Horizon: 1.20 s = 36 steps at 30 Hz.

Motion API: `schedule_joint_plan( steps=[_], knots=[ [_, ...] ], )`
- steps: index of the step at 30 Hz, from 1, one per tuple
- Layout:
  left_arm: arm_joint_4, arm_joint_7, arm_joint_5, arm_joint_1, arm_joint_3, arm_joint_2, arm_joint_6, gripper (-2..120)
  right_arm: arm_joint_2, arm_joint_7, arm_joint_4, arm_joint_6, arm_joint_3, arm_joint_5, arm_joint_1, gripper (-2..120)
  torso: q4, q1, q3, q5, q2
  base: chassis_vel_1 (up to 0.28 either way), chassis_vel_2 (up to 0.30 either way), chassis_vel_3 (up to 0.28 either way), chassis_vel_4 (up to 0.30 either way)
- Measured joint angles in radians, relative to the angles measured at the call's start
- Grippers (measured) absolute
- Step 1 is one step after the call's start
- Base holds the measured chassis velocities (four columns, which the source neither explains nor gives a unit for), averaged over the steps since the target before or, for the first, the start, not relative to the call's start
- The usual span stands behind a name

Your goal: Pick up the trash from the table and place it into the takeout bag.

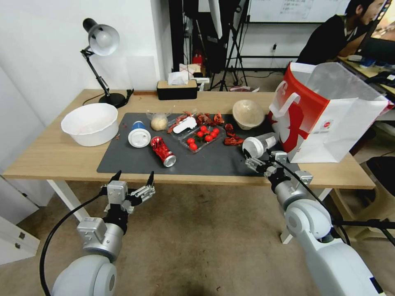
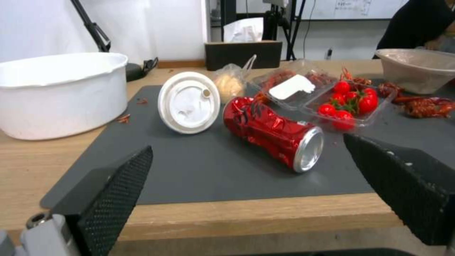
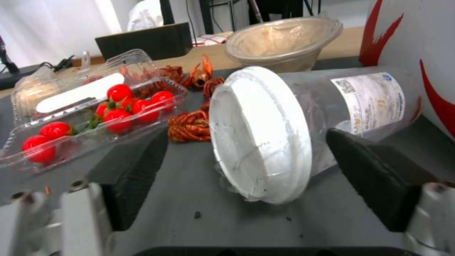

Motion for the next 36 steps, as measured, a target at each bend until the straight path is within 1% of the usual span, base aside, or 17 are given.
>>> schedule_joint_plan(
  steps=[5,13,14,15,19,31,33,36],
  knots=[
    [0.009,0.000,-0.004,-0.003,0.000,0.006,-0.010,100,0.013,0.014,0.004,-0.006,-0.004,-0.014,-0.001,79,0.0000,0.000,0.000,0.0000,0.000,0.000,0.000,0.000,0.000],
    [0.020,-0.001,-0.007,-0.004,0.000,0.017,-0.032,100,0.026,0.035,0.010,-0.015,-0.004,-0.030,-0.008,78,0.0000,0.000,0.000,0.0000,0.000,0.000,0.000,0.000,0.000],
    [0.023,-0.001,-0.008,-0.005,0.000,0.019,-0.039,100,0.028,0.038,0.012,-0.016,-0.003,-0.033,-0.011,75,0.0000,0.000,0.000,0.0000,0.000,0.000,0.000,0.000,0.000],
    [0.023,-0.001,-0.008,-0.005,0.000,0.019,-0.039,100,0.028,0.038,0.012,-0.016,-0.003,-0.033,-0.011,75,0.0000,0.000,0.000,0.0000,0.000,0.000,0.000,0.000,0.000],
    [0.033,-0.001,-0.008,-0.004,0.001,0.021,-0.060,100,0.033,0.061,0.019,-0.026,0.000,-0.040,-0.018,66,0.0000,0.000,0.000,0.0000,0.000,0.000,0.000,0.000,0.000],
    [0.042,0.004,-0.008,-0.006,0.006,0.023,-0.078,100,0.035,0.095,0.023,-0.043,-0.001,-0.041,-0.011,64,0.0000,0.000,0.000,0.0000,0.000,0.000,0.000,0.000,0.000],
    [0.044,0.004,-0.008,-0.006,0.005,0.023,-0.080,100,0.035,0.098,0.022,-0.046,-0.001,-0.041,-0.008,63,0.0000,0.000,0.000,0.0000,0.000,0.000,0.000,0.000,0.000],
    [0.050,0.007,-0.008,-0.007,0.007,0.022,-0.087,100,0.036,0.114,0.018,-0.058,-0.007,-0.040,0.001,58,0.0000,0.000,0.000,0.0000,0.000,0.000,0.000,0.000,0.000]
  ],
)
